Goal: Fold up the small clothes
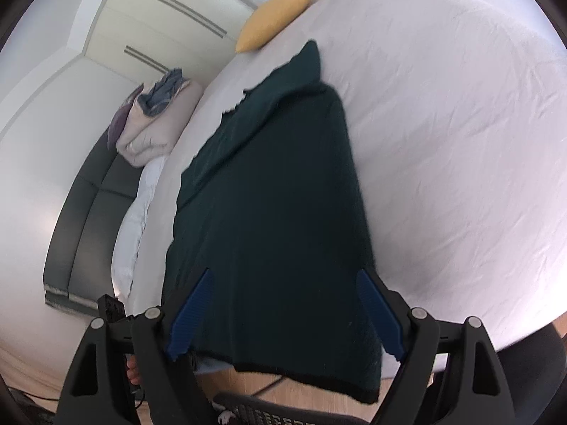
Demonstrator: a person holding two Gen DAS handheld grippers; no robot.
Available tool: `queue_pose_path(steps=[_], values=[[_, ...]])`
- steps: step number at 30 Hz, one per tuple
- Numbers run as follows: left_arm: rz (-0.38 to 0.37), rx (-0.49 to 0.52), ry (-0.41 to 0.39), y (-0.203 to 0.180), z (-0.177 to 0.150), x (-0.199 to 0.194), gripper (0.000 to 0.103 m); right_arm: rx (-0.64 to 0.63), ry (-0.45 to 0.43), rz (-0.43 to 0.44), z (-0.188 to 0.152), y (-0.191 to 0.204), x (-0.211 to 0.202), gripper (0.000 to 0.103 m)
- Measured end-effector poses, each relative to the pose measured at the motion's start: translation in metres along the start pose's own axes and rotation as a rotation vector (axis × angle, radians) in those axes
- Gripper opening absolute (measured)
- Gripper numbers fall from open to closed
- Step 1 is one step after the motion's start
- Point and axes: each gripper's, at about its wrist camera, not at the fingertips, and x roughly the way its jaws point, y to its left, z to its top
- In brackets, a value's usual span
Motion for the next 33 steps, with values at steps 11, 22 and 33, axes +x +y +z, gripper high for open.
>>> queue_pose_path(steps=[11,22,33], values=[[-0.046,-0.026,0.042,0.015,-0.013,-0.007,0.009,0.063,0.027,0.055,-0.007,-0.012,-0.004,0.085],[-0.251,-0.177,0.051,0.04,0.011,-0.008,0.062,0.092,0.038,0.085,-0.008,-0.016,-0.008,0.085],[-0.132,-0.04,0.24,0.017,0.011,0.021,0.042,0.071,0.096,0.087,-0.009,-0.018,-0.008,0.085]])
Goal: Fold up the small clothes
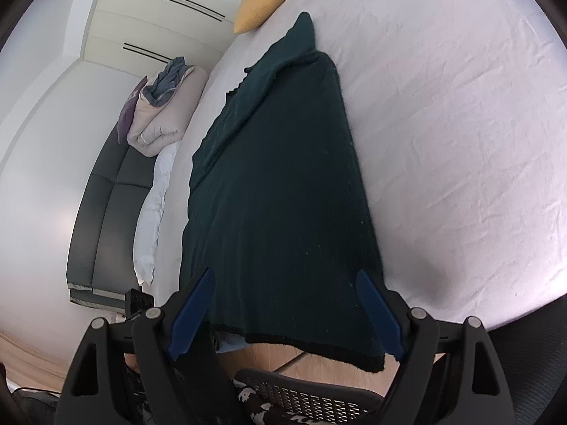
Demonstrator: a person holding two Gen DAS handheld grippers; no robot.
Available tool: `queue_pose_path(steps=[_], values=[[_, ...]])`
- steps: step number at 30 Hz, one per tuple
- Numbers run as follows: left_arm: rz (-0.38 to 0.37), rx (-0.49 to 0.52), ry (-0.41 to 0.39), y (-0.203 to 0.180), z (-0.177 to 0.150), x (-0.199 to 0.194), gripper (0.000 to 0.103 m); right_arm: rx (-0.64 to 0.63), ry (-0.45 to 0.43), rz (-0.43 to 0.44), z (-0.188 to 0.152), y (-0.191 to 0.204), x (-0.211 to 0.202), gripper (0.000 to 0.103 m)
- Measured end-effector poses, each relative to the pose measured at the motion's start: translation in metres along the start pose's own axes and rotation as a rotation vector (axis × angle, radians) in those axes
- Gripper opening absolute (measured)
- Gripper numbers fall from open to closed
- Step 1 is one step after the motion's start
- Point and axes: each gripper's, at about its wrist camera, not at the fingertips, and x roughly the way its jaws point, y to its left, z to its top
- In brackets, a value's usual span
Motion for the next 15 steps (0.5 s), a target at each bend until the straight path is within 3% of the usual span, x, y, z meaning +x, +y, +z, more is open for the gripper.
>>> queue_pose_path(steps=[2,6,11,15], values=[[0.019,0.018,0.045,-0.003,0.003,0.009,0.042,-0.003,0.016,-0.006,0.0,-0.001,0.0,0.085],[0.008,0.019,0.059,0.0,0.009,0.013,0.042,-0.002,0.025,-0.027,0.002,-0.003,-0.008,0.082],[-0.03,0.015,0.049,0.008,0.012,0.012,0.042,0.024,0.029,-0.066,0.003,-0.015,-0.02,0.082],[-0.062,0.003,0.029,0.01,0.009,0.014,0.041,0.045,0.088,-0.067,0.0,-0.024,-0.016,0.083]])
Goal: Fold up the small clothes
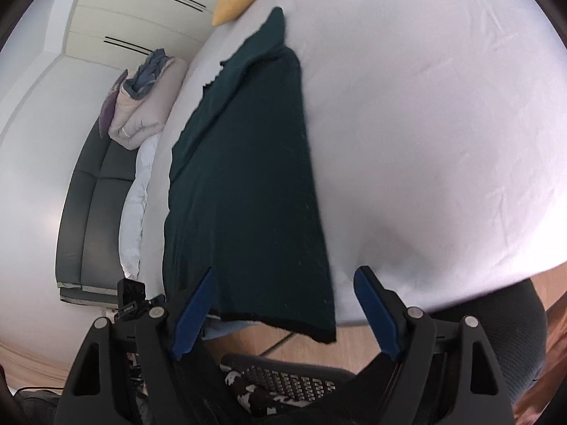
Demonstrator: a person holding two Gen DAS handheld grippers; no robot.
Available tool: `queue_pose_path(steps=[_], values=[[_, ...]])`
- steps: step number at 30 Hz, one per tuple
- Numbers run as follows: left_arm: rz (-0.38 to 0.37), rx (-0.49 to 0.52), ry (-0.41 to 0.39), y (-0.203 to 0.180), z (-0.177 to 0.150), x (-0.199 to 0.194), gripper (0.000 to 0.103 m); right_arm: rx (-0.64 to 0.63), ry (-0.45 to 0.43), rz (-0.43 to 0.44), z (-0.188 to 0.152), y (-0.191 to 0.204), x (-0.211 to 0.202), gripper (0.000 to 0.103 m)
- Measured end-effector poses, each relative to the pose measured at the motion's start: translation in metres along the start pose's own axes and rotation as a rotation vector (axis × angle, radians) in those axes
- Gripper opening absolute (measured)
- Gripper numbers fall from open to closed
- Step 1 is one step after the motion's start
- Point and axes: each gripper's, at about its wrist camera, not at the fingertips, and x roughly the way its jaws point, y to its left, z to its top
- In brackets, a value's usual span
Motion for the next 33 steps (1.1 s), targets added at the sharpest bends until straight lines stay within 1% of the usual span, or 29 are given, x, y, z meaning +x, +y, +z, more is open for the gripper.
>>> queue_pose_path(steps=[2,3,4,7,11,12,16,18,19,20,21,22,23,24,26,29,31,33], values=[[-0.012,-0.002,-0.002,0.0,0.001,-0.001,0.041,0.01,0.044,0.006,-0.002,-0.003,0.007,0.083],[-0.016,-0.003,-0.002,0.0,0.001,-0.001,0.04,0.013,0.066,0.0,-0.002,-0.005,0.011,0.081],[-0.018,-0.005,-0.002,-0.001,0.002,0.0,0.037,0.013,0.07,-0.005,-0.002,-0.006,0.012,0.079],[-0.025,-0.004,0.002,0.0,0.003,0.0,0.033,0.031,0.074,0.024,0.0,-0.01,0.011,0.078],[-0.031,0.004,0.012,0.003,0.003,0.001,0.032,0.02,0.124,0.027,0.0,-0.008,0.019,0.078],[-0.028,0.006,0.013,0.003,0.003,0.001,0.03,0.019,0.136,0.022,0.001,-0.008,0.021,0.078],[-0.027,0.006,0.012,0.002,0.002,0.002,0.026,0.027,0.153,0.029,0.001,-0.008,0.024,0.076],[-0.027,0.004,0.011,0.002,0.002,0.003,0.024,0.025,0.163,0.029,0.0,-0.009,0.025,0.067],[-0.03,0.003,0.01,0.003,0.001,0.001,0.023,0.025,0.169,0.027,-0.001,-0.01,0.025,0.064],[-0.028,0.003,0.009,0.003,0.001,0.002,0.021,0.028,0.174,0.023,-0.002,-0.011,0.026,0.058],[-0.022,0.002,0.01,0.003,0.001,0.002,0.015,0.029,0.178,0.019,-0.002,-0.011,0.026,0.051],[-0.018,0.002,0.011,0.001,0.0,0.003,0.013,0.029,0.179,0.017,-0.003,-0.011,0.027,0.048],[-0.017,0.006,0.012,0.0,0.0,0.003,0.011,0.028,0.182,0.014,-0.005,-0.011,0.028,0.039],[-0.016,0.01,0.012,-0.001,0.0,0.003,0.008,0.029,0.185,0.009,-0.006,-0.012,0.029,0.031],[-0.008,0.022,0.012,-0.006,-0.001,0.004,0.007,0.024,0.191,0.002,-0.008,-0.011,0.031,0.023],[-0.007,0.031,0.004,-0.011,-0.002,0.003,0.006,0.013,0.181,0.003,-0.01,-0.008,0.031,0.015],[-0.02,0.029,-0.009,-0.013,-0.001,0.002,0.006,0.016,0.157,0.013,-0.01,-0.007,0.027,0.012],[-0.041,0.025,-0.03,-0.015,-0.001,-0.002,0.006,0.015,0.13,0.03,-0.009,-0.006,0.024,0.011]])
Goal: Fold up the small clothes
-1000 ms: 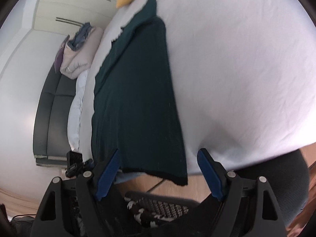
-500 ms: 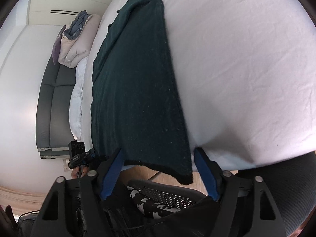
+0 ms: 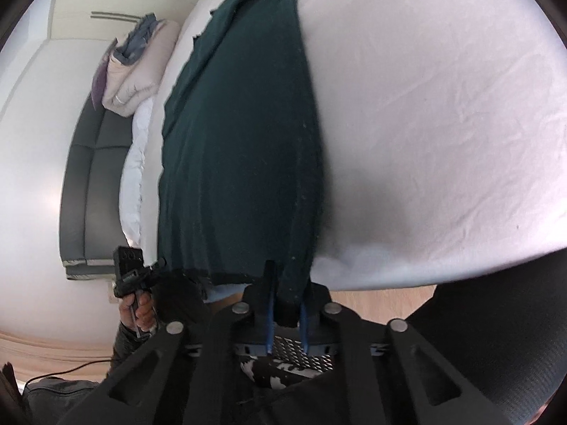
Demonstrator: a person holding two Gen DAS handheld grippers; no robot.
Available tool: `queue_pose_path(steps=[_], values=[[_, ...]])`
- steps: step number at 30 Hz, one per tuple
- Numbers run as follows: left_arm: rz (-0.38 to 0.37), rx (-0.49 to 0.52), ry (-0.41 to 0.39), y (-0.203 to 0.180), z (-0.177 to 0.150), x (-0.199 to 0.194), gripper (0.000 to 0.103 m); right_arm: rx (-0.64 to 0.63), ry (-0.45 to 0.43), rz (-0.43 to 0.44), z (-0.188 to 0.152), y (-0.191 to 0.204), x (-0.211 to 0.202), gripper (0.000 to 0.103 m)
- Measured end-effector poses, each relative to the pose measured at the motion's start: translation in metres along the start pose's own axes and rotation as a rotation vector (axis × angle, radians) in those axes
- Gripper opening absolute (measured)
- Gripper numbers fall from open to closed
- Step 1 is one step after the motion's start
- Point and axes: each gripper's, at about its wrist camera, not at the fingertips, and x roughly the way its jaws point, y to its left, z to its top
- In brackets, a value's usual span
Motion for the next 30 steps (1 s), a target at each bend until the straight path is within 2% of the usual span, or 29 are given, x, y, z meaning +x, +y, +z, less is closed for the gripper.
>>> queue_pose_path(steps=[6,15,20,30], values=[[-0.079,-0.008,-0.096,-0.004,0.003,-0.019,0.006,-0.036,-0.078,0.041,0.005,0.017,-0.016,0.01],[-0.209,-0.013,-0.199,-0.029,0.033,-0.044,0.006,-0.061,-0.215,0.174,0.036,0.052,-0.04,0.01],[-0.271,-0.023,-0.26,-0.043,0.062,-0.054,0.006,-0.051,-0.26,0.206,0.066,0.069,-0.036,0.01],[-0.273,-0.003,-0.322,-0.081,0.154,-0.049,0.006,-0.025,-0.315,0.214,0.137,0.085,-0.029,0.01]])
